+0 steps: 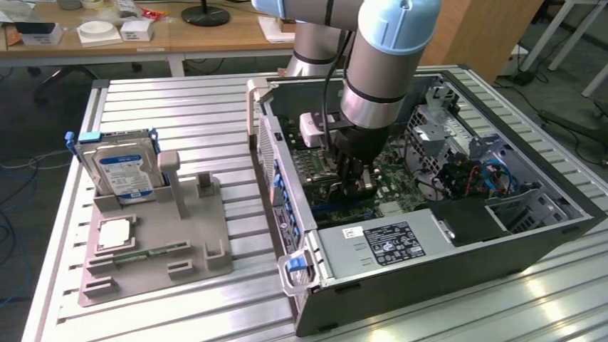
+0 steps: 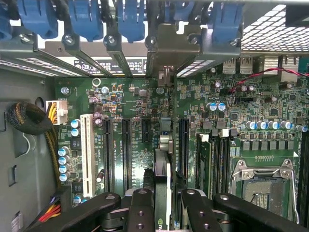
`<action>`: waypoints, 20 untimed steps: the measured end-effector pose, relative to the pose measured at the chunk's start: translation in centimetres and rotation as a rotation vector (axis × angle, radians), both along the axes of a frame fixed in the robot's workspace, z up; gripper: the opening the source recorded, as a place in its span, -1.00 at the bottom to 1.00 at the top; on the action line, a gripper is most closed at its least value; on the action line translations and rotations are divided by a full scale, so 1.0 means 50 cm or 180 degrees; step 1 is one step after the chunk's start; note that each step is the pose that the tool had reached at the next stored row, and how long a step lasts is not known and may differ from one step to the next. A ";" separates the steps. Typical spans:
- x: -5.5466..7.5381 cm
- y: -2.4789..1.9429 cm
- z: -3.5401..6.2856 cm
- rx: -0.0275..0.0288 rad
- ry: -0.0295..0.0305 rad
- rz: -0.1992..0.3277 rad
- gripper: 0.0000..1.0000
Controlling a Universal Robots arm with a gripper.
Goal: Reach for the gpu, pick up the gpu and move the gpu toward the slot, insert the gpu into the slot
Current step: 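Insert the gpu into the slot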
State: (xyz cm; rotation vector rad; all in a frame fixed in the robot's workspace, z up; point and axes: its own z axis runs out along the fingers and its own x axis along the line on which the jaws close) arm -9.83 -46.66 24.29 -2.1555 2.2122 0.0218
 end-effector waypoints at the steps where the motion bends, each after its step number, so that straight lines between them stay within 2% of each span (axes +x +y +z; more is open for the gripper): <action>1: 0.000 0.0000 0.000 0.0000 0.0000 0.0000 -0.48; 20: -0.003 0.0000 -0.010 0.0000 0.0002 0.0000 -0.48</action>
